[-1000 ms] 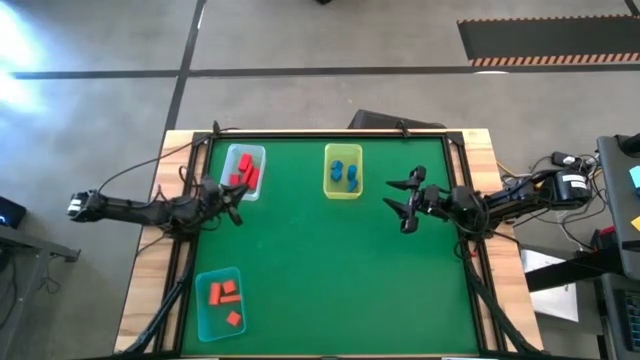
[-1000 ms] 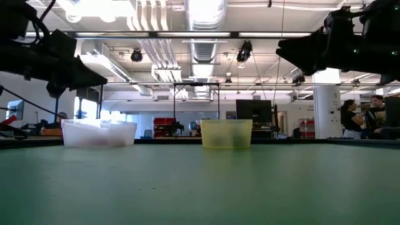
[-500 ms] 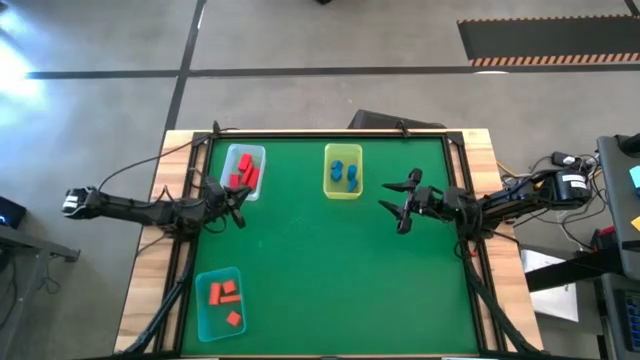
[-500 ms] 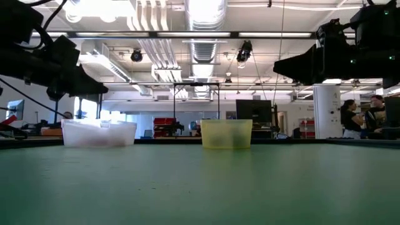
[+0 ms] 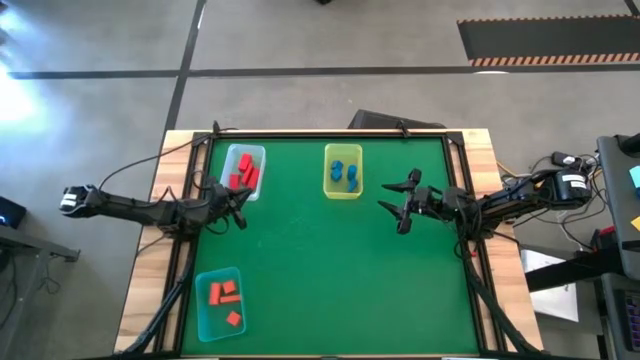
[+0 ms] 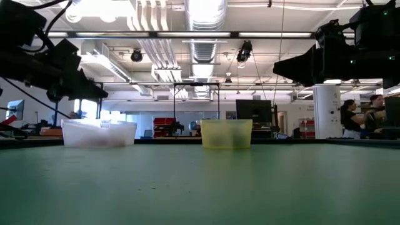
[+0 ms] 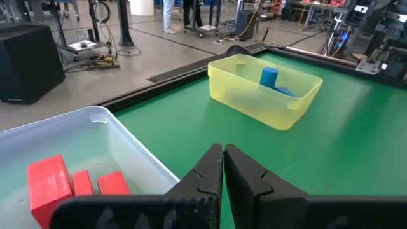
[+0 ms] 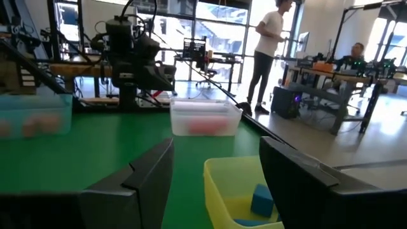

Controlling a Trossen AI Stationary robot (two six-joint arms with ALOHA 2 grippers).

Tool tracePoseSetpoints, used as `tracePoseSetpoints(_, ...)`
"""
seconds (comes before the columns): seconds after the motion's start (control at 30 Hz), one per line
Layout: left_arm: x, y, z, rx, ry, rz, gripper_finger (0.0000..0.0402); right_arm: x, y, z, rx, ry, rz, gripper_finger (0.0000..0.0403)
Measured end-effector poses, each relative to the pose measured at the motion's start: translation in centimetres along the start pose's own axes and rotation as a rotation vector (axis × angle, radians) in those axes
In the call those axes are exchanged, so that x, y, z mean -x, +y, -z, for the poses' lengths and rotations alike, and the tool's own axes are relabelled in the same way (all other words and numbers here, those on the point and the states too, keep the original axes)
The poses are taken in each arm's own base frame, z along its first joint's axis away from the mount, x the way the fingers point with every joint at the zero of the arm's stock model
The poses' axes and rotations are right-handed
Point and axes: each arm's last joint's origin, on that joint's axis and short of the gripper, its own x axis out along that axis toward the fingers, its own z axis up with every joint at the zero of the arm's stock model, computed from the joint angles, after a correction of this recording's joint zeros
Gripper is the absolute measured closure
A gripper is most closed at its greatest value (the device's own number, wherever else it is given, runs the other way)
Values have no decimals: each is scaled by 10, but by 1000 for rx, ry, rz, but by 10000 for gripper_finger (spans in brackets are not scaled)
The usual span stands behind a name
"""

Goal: Sort & place blocks by color
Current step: Return to Home Position

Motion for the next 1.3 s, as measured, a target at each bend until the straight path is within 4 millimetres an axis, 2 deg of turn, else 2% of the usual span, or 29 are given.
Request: tracePoseSetpoints(1.3,-3,-1,6,-45,45,-14,402,0,0,0,-10,0,0,184)
